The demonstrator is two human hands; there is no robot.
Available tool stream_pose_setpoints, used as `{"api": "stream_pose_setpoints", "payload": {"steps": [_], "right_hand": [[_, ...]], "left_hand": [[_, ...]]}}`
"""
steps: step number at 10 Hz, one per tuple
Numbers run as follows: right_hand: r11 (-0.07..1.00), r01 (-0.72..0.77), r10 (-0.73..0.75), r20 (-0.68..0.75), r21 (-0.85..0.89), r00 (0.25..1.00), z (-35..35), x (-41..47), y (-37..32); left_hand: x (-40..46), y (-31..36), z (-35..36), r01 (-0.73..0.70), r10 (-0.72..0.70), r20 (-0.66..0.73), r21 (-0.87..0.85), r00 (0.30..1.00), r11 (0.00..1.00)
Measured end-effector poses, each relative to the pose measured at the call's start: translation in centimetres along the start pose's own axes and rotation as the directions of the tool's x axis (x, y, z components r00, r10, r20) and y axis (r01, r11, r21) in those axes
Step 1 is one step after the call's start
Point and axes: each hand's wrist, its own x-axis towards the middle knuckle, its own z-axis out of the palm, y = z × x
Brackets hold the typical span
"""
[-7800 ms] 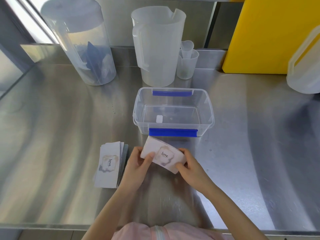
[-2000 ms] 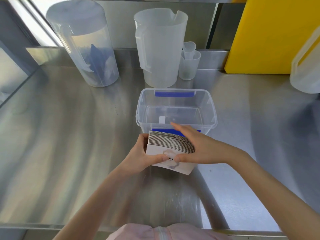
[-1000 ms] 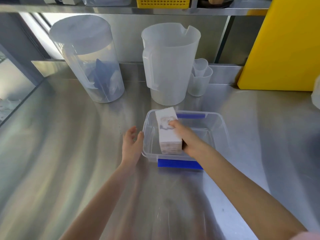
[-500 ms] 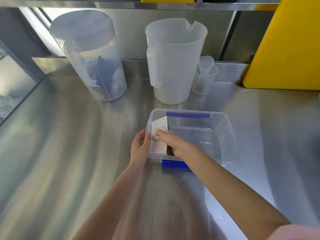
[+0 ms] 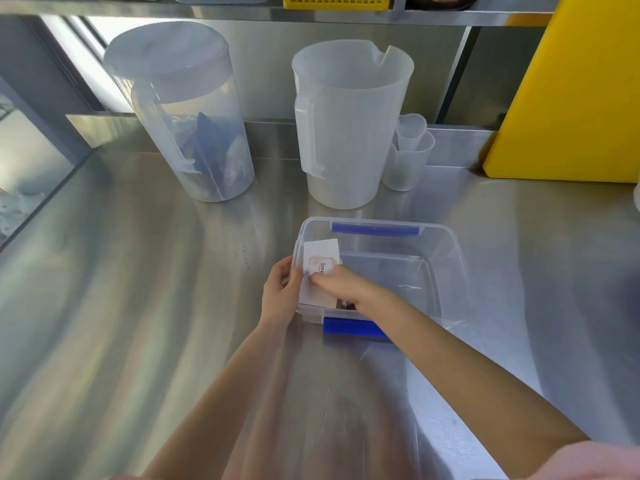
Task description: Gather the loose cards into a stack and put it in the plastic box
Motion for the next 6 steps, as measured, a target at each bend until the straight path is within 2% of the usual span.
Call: {"api": "stream_pose_setpoints", "payload": {"steps": [1,3,4,5,6], "right_hand": [[0.993,-0.016,0.009,0.059,0.12,0.998,-0.8,-0.6,0.0],[0.975,-0.033,0.014,0.088,0.221,0.996,-1.6,-0.5,0.7],[0.977,-0.07,0.056,0.076,0.202,0.996,-2.3,-0.9,0.6],[0.993,-0.051,0.049,0.021,0.11,0.999,-2.7,-1.4,0.2],[0.996,0.009,-0.013,-0.051,-0.085,0.999,-3.1,-3.3,-0.7]], "left_hand": [[0.0,0.0,0.0,-0.01,0.01,0.001,-0.006,1.0,1.0],[-0.2,0.5,0.1,-0.037,0.036,0.01,0.069,0.999,0.997],[-0.1,0.7,-0.4,-0.048,0.038,0.058,0.183,0.998,0.982],[-0.4,1.2,-0.8,-0.076,0.048,0.11,0.27,0.993,0.96],[-1.1,2.6,-1.1,-0.14,0.095,0.13,0.401,0.987,0.905]]}}
